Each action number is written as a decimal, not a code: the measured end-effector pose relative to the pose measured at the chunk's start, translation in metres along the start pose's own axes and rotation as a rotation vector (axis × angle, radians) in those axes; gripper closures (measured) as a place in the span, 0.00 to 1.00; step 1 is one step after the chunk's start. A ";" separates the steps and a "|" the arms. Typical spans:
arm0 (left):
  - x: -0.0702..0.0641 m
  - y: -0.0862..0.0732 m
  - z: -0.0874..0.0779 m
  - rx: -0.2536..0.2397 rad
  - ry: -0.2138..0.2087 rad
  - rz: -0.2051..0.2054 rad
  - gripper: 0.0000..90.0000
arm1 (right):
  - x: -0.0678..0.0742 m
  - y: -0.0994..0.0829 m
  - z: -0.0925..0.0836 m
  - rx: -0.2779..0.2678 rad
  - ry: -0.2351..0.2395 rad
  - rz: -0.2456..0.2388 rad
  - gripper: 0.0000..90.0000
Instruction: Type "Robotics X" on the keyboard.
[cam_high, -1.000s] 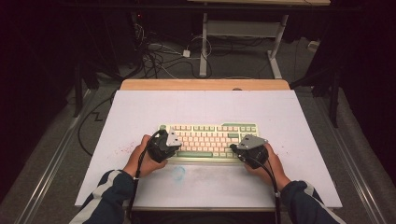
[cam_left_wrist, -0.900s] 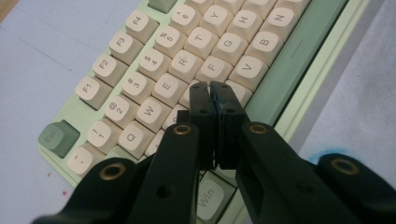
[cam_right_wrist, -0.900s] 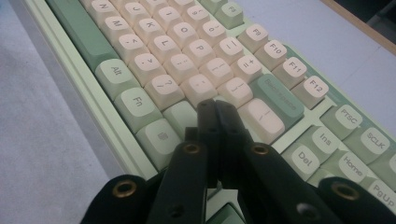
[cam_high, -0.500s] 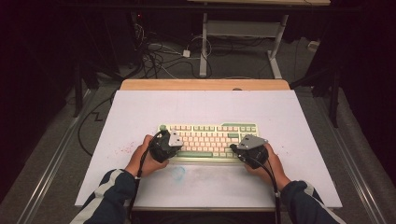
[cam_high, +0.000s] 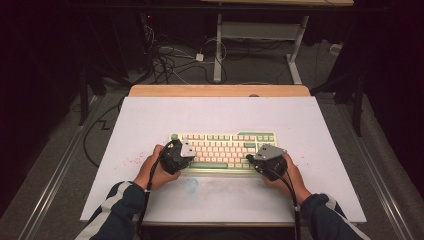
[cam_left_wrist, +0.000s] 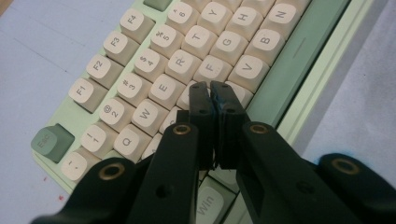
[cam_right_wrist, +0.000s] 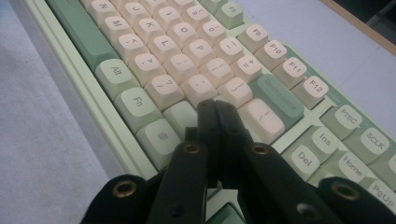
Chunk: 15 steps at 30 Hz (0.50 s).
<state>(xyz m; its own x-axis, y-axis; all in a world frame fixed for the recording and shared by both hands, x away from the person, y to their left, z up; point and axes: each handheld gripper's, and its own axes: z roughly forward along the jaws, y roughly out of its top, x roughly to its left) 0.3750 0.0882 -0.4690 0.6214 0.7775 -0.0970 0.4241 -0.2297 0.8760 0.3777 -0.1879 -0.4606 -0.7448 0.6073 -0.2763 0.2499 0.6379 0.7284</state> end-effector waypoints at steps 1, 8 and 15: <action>0.000 0.000 0.000 -0.001 -0.001 -0.002 0.95 | 0.000 0.000 0.000 0.000 0.000 0.000 1.00; -0.002 -0.003 0.001 0.004 0.001 0.008 0.97 | 0.000 0.000 0.000 0.000 -0.002 0.000 1.00; 0.000 0.003 -0.007 -0.034 0.003 0.010 0.93 | 0.000 0.000 0.000 0.000 -0.002 0.000 1.00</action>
<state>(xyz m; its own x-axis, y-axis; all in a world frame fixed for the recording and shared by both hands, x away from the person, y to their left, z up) 0.3715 0.0913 -0.4632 0.6233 0.7772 -0.0862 0.3952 -0.2180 0.8924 0.3775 -0.1876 -0.4605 -0.7436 0.6085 -0.2772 0.2502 0.6376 0.7286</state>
